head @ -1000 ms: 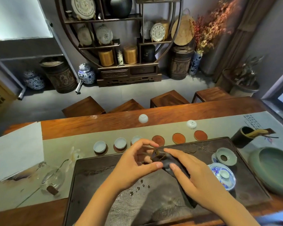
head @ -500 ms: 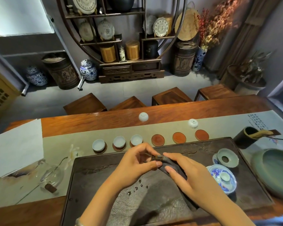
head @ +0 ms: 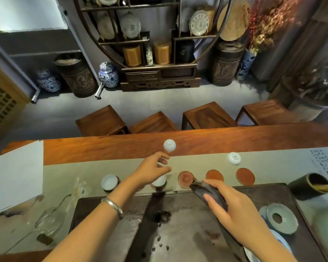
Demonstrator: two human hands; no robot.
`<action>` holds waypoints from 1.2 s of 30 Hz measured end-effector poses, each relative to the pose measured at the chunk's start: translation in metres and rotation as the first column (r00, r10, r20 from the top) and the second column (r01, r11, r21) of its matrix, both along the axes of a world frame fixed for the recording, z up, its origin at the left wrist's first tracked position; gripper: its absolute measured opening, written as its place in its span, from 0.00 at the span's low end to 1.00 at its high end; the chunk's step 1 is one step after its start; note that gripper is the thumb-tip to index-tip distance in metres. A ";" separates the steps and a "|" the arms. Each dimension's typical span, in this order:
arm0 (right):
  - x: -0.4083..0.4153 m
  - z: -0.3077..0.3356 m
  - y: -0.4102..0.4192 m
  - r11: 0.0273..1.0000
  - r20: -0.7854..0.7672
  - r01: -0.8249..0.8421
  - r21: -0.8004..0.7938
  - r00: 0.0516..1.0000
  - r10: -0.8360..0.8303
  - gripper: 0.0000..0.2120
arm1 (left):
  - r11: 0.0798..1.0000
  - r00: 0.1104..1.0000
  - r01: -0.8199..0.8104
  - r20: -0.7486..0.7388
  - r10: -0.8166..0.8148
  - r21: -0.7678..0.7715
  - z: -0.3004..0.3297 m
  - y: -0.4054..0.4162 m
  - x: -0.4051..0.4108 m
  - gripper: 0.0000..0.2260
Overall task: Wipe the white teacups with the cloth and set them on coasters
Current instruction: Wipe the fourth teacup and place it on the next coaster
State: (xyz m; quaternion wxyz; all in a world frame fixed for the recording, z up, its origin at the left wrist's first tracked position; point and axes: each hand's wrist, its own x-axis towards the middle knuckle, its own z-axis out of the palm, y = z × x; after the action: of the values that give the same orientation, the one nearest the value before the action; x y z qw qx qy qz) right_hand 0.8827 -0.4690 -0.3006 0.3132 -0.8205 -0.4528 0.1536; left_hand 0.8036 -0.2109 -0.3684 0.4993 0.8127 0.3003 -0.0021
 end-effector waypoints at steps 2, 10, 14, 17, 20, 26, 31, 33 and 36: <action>0.018 -0.005 0.012 1.000 -0.013 0.000 -0.026 1.000 0.000 0.19 | 0.995 0.999 -0.003 -0.053 0.009 0.104 -0.018 0.024 0.023 0.17; 0.086 -0.033 0.054 0.989 -0.036 0.091 -0.116 0.995 -0.096 0.15 | 0.961 0.985 0.011 -0.167 0.037 0.276 -0.087 0.080 0.104 0.26; 0.108 -0.047 0.064 0.982 -0.073 0.128 -0.140 0.988 -0.139 0.14 | 0.957 0.979 0.000 -0.194 0.058 0.289 -0.115 0.091 0.125 0.36; 0.116 -0.056 0.068 0.976 -0.097 0.142 -0.165 0.982 -0.160 0.14 | 0.953 0.981 0.005 -0.185 0.053 0.302 -0.131 0.092 0.130 0.38; 0.116 -0.063 0.072 0.973 -0.119 0.147 -0.176 0.978 -0.170 0.14 | 0.951 0.981 0.001 -0.184 0.059 0.308 -0.143 0.091 0.130 0.37; 0.111 -0.069 0.081 0.972 -0.142 0.139 -0.189 0.976 -0.167 0.14 | 0.944 0.983 -0.036 -0.161 0.093 0.328 -0.148 0.093 0.130 0.29; 0.106 -0.067 0.084 0.972 -0.118 0.139 -0.187 0.980 -0.163 0.14 | 0.941 0.984 -0.017 -0.159 0.075 0.338 -0.147 0.093 0.130 0.33; 0.105 -0.066 0.085 0.972 -0.111 0.144 -0.184 0.980 -0.166 0.15 | 0.943 0.985 -0.023 -0.156 0.079 0.333 -0.148 0.093 0.130 0.31; 0.103 -0.064 0.086 0.971 -0.106 0.146 -0.189 0.980 -0.168 0.15 | 0.944 0.984 -0.056 -0.140 0.107 0.325 -0.151 0.091 0.130 0.30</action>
State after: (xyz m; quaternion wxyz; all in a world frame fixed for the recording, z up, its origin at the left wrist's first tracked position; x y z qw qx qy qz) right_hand 0.9862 -0.3833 -0.3644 0.2755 -0.8681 -0.3506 0.2181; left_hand 0.9335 -0.1197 -0.5194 0.3359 0.8670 0.3680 0.0039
